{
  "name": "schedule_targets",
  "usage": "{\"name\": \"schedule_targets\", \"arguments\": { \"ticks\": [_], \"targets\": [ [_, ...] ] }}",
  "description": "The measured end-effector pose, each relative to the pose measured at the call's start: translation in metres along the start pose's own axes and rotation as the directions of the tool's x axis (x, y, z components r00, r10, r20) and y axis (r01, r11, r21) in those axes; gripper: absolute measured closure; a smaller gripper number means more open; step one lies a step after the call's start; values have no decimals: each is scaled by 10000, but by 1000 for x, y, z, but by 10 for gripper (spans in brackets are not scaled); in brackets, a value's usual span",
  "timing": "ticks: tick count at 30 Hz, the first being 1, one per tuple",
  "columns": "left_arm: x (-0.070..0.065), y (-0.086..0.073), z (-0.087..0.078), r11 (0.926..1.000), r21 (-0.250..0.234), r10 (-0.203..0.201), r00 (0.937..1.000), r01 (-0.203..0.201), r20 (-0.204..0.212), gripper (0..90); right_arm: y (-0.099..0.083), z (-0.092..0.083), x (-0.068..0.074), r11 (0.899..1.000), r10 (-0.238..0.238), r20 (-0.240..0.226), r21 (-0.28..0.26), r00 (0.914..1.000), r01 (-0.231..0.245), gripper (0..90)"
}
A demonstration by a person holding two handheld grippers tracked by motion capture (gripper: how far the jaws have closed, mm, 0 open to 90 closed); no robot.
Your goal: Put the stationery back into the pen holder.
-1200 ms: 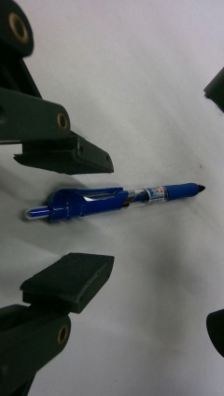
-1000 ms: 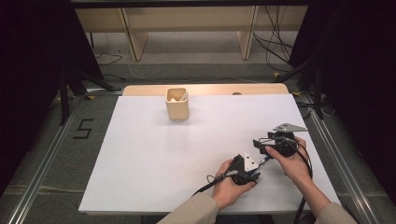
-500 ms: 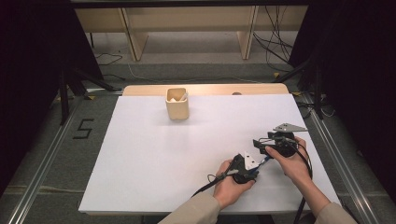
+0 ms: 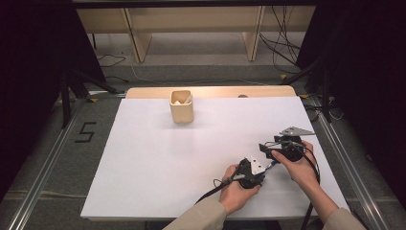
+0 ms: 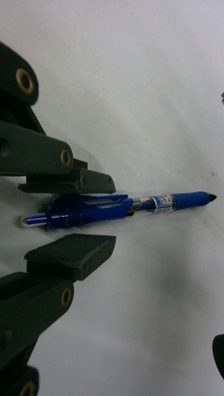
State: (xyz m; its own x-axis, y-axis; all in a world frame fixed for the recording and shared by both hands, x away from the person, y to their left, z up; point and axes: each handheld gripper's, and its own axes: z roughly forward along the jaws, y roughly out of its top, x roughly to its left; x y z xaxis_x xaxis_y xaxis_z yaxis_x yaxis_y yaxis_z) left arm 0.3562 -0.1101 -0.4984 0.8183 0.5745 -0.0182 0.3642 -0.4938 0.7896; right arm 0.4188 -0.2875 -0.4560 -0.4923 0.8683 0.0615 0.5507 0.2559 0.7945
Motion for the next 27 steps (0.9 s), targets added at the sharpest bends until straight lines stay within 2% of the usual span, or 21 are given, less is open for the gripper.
{"name": "schedule_targets", "arguments": {
  "ticks": [21, 27],
  "targets": [
    [-2, 0, 0, 10000, 26, -38, 10000, 38, -74, 749, 0, 0, 0, 10000, -20, -1, 7, 10000, 20, 259],
    [-3, 0, 0, 9999, 21, 104, 9998, -104, -192, 755, 0, 0, 0, 10000, -6, 11, -12, 10000, 6, 258]
  ]
}}
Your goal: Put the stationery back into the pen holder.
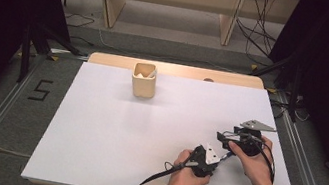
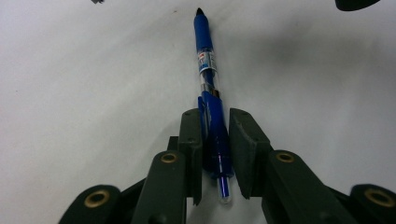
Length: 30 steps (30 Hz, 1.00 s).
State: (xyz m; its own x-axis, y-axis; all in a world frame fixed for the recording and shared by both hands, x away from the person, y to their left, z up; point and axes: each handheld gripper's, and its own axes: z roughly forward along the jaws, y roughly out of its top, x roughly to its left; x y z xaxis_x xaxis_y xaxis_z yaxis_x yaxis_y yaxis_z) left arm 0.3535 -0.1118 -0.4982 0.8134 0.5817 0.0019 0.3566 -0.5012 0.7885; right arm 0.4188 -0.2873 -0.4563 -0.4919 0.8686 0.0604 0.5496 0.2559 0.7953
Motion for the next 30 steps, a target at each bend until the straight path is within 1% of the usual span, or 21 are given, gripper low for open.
{"name": "schedule_targets", "arguments": {
  "ticks": [8, 12, 18, 22, 25, 27, 29, 30],
  "targets": [
    [-2, 0, 0, 10000, -55, -13, 9999, 12, -117, 760, 0, -1, -1, 10000, 3, 47, -35, 10000, -3, 256],
    [-2, -1, -2, 9999, -53, -108, 9999, 108, -30, 762, 0, -2, -2, 9999, 36, 76, -104, 10000, -36, 256],
    [-2, -4, -5, 9998, -89, -164, 9999, 164, -40, 763, 0, -3, -3, 9998, 89, 153, -200, 9998, -86, 255],
    [1, -5, -9, 9997, -223, -114, 9996, 108, -242, 763, 1, -4, -2, 9997, 103, 185, -224, 9998, -99, 255],
    [5, -7, -14, 9992, -378, -172, 9991, 158, -380, 763, 1, -5, -2, 9992, 78, 220, -394, 9997, -69, 255],
    [9, -7, -20, 9988, -476, -169, 9987, 146, -487, 763, 2, -7, -1, 9986, 161, 250, -498, 9996, -148, 255],
    [13, -9, -25, 9978, -622, -279, 9978, 242, -606, 763, 3, -8, -1, 9980, 183, 301, -616, 9994, -164, 255],
    [16, -11, -29, 9971, -701, -336, 9968, 285, -728, 763, 4, -9, 0, 9975, 172, 318, -686, 9993, -150, 255]
  ]
}}
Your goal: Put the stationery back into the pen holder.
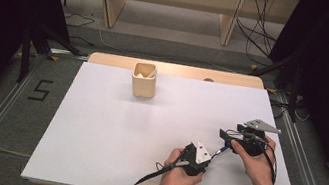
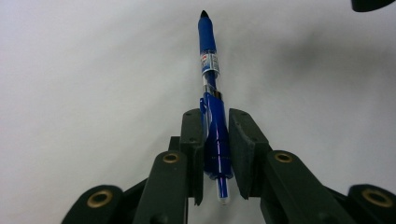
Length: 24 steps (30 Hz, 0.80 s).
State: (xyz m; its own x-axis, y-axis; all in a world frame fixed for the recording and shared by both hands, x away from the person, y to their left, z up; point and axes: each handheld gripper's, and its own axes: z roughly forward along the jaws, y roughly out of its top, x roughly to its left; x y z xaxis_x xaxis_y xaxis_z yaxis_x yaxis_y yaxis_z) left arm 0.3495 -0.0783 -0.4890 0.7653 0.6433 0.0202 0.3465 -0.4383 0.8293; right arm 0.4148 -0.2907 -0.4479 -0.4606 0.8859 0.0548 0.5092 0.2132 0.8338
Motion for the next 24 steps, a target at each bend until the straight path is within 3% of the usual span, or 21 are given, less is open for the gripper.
{"name": "schedule_targets", "arguments": {
  "ticks": [7, 13, 14, 17, 24],
  "targets": [
    [28, -9, -28, 9984, -419, -410, 9967, 381, -707, 763, 3, -2, 6, 9997, 77, -232, -227, 9997, -82, 245],
    [44, -18, -52, 9937, -902, -764, 9909, 665, -1107, 763, 7, 7, 23, 9989, 372, -1008, -261, 9942, -400, 241],
    [45, -19, -55, 9927, -988, -803, 9902, 691, -1145, 763, 8, 11, 31, 9985, 463, -1351, -222, 9897, -497, 240],
    [48, -23, -63, 9910, -1116, -882, 9882, 743, -1250, 763, 9, 16, 40, 9987, 443, -1620, -173, 9858, -477, 240],
    [51, -24, -74, 9855, -1462, -1057, 9852, 857, -1350, 763, 12, 30, 66, 9966, 812, -2584, 70, 9626, -822, 241]
  ]
}}
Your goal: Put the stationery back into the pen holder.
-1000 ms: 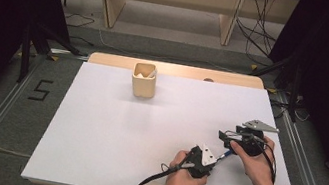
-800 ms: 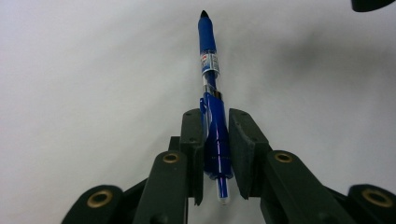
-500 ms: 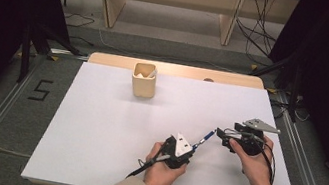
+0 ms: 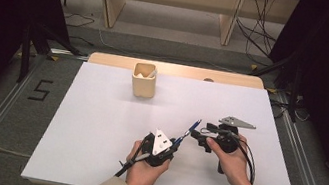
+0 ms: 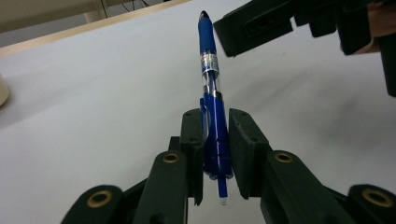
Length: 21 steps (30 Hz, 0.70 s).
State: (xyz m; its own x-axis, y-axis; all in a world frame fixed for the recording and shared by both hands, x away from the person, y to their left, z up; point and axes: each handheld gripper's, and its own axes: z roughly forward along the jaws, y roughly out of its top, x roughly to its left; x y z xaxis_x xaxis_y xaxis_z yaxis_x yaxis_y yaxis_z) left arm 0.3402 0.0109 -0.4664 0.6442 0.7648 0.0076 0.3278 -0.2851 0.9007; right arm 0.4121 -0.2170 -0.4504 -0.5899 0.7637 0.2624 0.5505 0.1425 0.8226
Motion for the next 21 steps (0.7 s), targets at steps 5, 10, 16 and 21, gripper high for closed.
{"name": "schedule_targets", "arguments": {
  "ticks": [5, 10, 16, 21],
  "targets": [
    [-1, 0, -1, 10000, -65, -21, 10000, 21, 17, 763, 0, 10, 9, 9998, 196, -327, 82, 9993, -194, 239],
    [-1, 1, -2, 9998, -176, -83, 10000, 83, -2, 763, 1, 14, 9, 9995, 307, -401, -32, 9987, -308, 241],
    [-2, -1, -1, 9998, -186, -112, 9999, 112, -7, 762, 1, 17, 10, 9973, 733, -536, 43, 9959, -732, 254],
    [-3, -1, -2, 9994, -324, -121, 9999, 120, -25, 762, 2, 17, 10, 9941, 1049, -798, -206, 9913, -1068, 362]
  ]
}}
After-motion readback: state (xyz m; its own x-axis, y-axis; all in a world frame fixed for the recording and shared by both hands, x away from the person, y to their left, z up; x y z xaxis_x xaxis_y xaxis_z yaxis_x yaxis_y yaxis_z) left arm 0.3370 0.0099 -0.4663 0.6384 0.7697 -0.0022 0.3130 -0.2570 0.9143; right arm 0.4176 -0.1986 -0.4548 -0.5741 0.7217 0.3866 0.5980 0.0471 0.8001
